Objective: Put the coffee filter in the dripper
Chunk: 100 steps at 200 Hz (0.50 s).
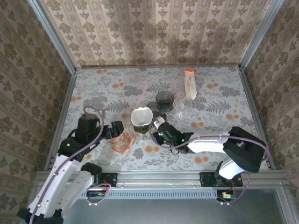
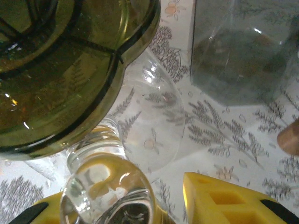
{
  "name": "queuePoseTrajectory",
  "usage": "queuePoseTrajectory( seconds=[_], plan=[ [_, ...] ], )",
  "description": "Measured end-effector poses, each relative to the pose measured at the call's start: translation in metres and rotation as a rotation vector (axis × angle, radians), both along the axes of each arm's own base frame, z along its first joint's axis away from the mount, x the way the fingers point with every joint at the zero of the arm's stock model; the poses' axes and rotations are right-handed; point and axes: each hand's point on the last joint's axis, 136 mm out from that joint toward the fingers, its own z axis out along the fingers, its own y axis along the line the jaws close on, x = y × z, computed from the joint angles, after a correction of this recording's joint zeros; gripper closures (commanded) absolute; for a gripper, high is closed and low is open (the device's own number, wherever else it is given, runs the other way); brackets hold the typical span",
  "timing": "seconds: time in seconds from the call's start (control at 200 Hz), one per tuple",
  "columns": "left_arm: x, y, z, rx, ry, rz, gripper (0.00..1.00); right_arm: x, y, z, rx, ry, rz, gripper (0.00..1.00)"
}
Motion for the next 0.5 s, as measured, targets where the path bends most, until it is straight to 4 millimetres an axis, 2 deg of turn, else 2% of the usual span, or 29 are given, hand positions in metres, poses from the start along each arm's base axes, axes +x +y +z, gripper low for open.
queuePoseTrajectory(
  seconds=[0.315, 0.5],
  plan=[
    [-0.007, 0.008, 0.002, -0.002, 0.000, 0.029, 0.01, 0.043, 0.032, 0.001, 0.015, -0.015, -0.003, 0.59],
    [-0.011, 0.012, 0.014, -0.003, -0.026, 0.039, 0.01, 0.064, 0.052, 0.003, 0.029, -0.028, -0.003, 0.59]
  ],
)
